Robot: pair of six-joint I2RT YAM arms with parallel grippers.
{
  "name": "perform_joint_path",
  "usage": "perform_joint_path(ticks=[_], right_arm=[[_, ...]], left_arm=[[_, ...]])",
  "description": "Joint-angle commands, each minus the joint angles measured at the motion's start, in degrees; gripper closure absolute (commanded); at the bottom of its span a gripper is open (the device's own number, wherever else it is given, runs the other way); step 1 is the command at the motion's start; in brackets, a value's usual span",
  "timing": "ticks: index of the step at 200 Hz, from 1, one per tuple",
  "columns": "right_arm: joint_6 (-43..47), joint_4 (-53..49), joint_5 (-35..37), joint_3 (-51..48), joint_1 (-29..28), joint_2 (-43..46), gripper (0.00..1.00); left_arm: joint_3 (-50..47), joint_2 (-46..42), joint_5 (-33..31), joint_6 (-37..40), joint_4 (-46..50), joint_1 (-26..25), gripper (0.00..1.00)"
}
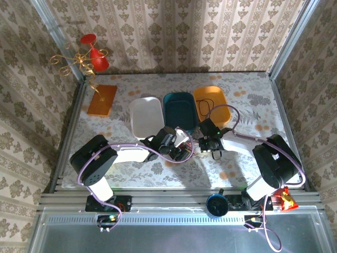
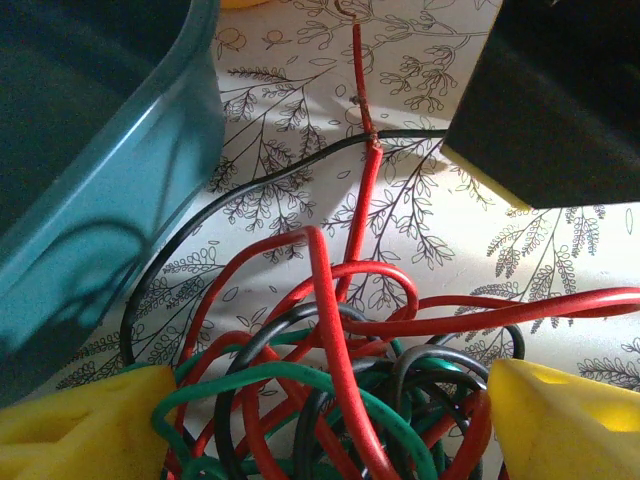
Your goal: Untangle the cables
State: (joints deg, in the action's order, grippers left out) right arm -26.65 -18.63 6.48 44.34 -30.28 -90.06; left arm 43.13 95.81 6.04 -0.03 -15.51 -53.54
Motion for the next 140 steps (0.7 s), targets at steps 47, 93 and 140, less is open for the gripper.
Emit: perform_joint_path(ticks=[47,93,140], right_arm=[[-7.03,-5.18,14.95,-1.80,-0.39,13.06,1.00],[-11.75,-8.27,27.32,-0.75,1.36,28.57,1.00],[-9.11,-8.80,30.83,4.54,8.45,36.46,1.00]], left_arm=[[0.02,-0.28,0.46,-0.89,2.22,0.41,0.17],[-0.70,-0.54,0.55,-0.51,2.04,0.49,0.16],[-1.30,-0.62,0.64,-0.93,1.68,0.62,0.14]])
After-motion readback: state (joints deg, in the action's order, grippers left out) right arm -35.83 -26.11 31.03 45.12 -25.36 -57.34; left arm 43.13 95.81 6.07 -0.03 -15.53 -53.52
